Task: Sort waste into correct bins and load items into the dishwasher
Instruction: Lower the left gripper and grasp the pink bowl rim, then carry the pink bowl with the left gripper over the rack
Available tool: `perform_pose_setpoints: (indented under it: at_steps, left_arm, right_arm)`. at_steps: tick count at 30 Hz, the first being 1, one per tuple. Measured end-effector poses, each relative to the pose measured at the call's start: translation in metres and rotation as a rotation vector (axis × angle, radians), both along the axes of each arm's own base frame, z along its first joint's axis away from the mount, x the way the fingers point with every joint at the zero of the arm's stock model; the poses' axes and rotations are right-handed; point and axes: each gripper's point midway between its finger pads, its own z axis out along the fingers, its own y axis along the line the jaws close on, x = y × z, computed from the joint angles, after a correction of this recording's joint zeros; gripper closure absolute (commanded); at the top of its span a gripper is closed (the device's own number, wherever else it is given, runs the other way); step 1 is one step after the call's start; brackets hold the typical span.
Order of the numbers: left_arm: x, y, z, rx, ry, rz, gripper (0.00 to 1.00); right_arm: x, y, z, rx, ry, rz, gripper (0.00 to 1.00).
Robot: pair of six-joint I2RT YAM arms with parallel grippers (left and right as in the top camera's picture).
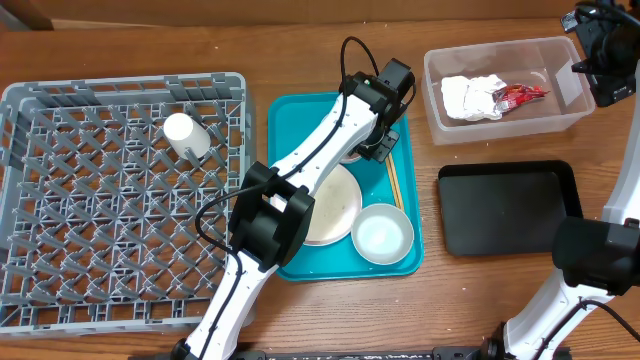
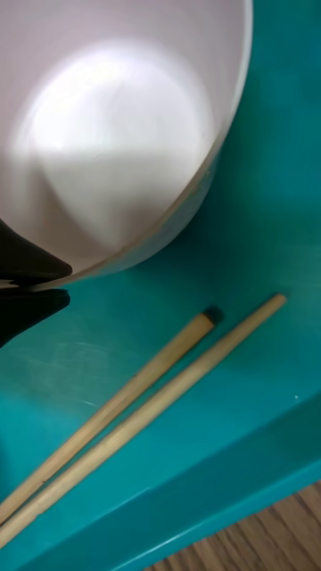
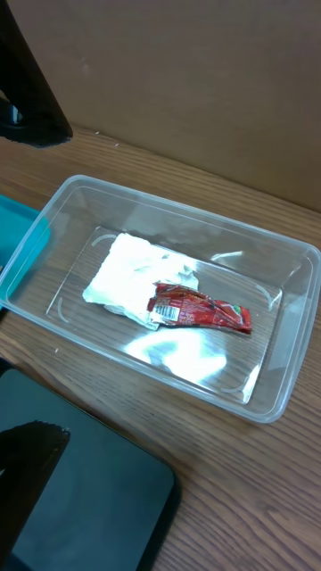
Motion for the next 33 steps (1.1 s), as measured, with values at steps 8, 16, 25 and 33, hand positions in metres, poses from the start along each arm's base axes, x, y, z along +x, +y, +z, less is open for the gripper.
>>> perform_pose_setpoints:
  at_steps: [8,16,25,33]
  left_arm:
    - [0.004,-0.001,0.052,-0.040,-0.027,0.081,0.96]
    - [0.022,0.057,0.170,-0.213,-0.124,0.342,0.96]
    - [0.040,0.221,0.231,-0.489,-0.035,0.738,0.96]
    - [0.045,0.352,0.231,-0.662,-0.014,1.003,0.96]
  right_arm:
    - [0.000,0.000,0.000,0.000,0.000,0.000,0.00]
    - [0.000,0.000,0.000,0.000,0.000,0.001,0.00]
    - [0.000,0.000,0.000,0.000,0.000,0.001,0.00]
    - [0.000,0.000,0.000,0.000,0.000,0.001,0.00]
